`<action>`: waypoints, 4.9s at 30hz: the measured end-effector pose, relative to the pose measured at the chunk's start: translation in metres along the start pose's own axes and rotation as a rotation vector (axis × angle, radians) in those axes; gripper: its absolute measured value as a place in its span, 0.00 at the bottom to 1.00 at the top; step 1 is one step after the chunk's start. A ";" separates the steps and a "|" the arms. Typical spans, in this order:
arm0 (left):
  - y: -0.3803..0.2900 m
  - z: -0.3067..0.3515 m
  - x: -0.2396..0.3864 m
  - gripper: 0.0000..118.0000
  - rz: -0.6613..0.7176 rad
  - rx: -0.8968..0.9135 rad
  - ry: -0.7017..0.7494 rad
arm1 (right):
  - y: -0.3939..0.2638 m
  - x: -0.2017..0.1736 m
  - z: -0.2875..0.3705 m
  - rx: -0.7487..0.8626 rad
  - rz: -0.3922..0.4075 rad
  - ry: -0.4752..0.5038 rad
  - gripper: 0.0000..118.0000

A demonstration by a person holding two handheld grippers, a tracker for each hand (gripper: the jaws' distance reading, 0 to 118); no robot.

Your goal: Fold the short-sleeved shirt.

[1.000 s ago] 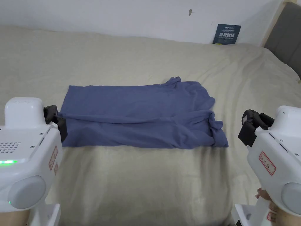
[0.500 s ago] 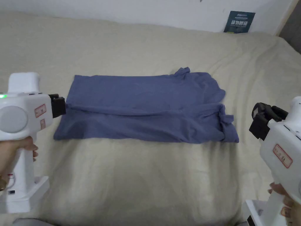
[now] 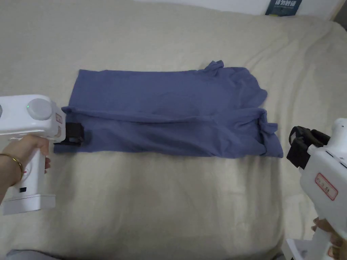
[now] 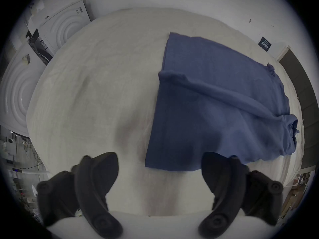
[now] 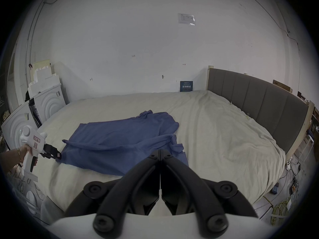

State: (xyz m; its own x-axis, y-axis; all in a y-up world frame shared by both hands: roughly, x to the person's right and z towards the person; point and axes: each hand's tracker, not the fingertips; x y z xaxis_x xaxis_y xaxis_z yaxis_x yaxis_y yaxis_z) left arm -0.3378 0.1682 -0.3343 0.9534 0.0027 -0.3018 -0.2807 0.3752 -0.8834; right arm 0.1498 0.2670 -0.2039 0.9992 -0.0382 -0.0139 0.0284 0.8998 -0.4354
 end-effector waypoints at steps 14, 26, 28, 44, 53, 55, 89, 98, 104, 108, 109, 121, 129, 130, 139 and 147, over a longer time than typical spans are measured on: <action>-0.006 0.020 0.000 0.03 -0.008 0.081 -0.067 | 0.010 0.010 -0.018 -0.078 0.006 0.022 0.02; -0.006 0.049 -0.007 0.03 0.052 0.145 -0.136 | 0.032 0.054 -0.184 -0.638 -0.009 -0.025 0.99; -0.008 0.047 -0.009 0.03 0.063 0.135 -0.136 | 0.020 0.060 -0.207 -0.721 -0.019 -0.081 0.99; -0.007 0.020 -0.009 0.03 0.069 0.076 -0.097 | -0.003 0.064 -0.240 -0.769 -0.019 -0.090 0.08; 0.003 0.059 -0.027 0.03 0.110 0.121 -0.167 | 0.065 0.091 -0.180 -0.701 -0.008 -0.015 0.08; -0.001 0.069 -0.034 0.03 0.117 0.143 -0.183 | 0.072 0.098 -0.160 -0.682 -0.025 0.009 0.08; -0.124 0.176 -0.023 0.96 -0.004 0.772 0.056 | 0.047 0.054 0.010 0.033 0.092 -0.010 1.00; -0.151 0.181 0.022 0.73 -0.131 0.904 0.035 | 0.035 0.002 0.046 0.191 0.013 0.054 1.00; -0.154 0.178 0.023 0.00 -0.100 0.880 -0.025 | 0.027 -0.010 0.045 0.214 0.009 0.047 0.06; -0.156 0.176 0.021 0.00 -0.086 0.873 -0.041 | 0.027 -0.010 0.043 0.191 -0.007 0.076 0.03; -0.155 0.175 0.020 0.00 -0.083 0.865 -0.046 | 0.027 -0.011 0.042 0.192 0.007 0.074 0.03; -0.085 0.159 0.003 0.00 -0.051 0.775 -0.095 | 0.034 -0.020 0.021 0.167 -0.001 0.098 0.03; 0.037 0.104 -0.008 0.98 -0.002 0.537 -0.134 | 0.038 -0.029 -0.024 0.092 0.007 0.104 0.03; 0.052 0.094 -0.007 0.98 0.000 0.508 -0.134 | 0.038 -0.030 -0.030 0.083 0.004 0.099 0.03; 0.133 -0.016 -0.009 0.98 -0.028 0.136 0.031 | 0.039 -0.034 -0.086 0.003 0.021 0.076 0.03; 0.144 -0.060 -0.006 0.64 -0.055 0.059 0.107 | 0.028 -0.030 -0.111 -0.056 0.021 0.055 0.03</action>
State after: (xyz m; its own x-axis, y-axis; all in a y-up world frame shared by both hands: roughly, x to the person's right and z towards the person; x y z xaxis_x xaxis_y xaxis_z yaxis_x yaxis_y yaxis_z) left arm -0.3910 0.1668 -0.4811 0.9489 -0.1170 -0.2932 -0.2187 0.4258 -0.8780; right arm 0.1170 0.2449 -0.3153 0.9964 -0.0444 -0.0726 0.0038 0.8752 -0.4837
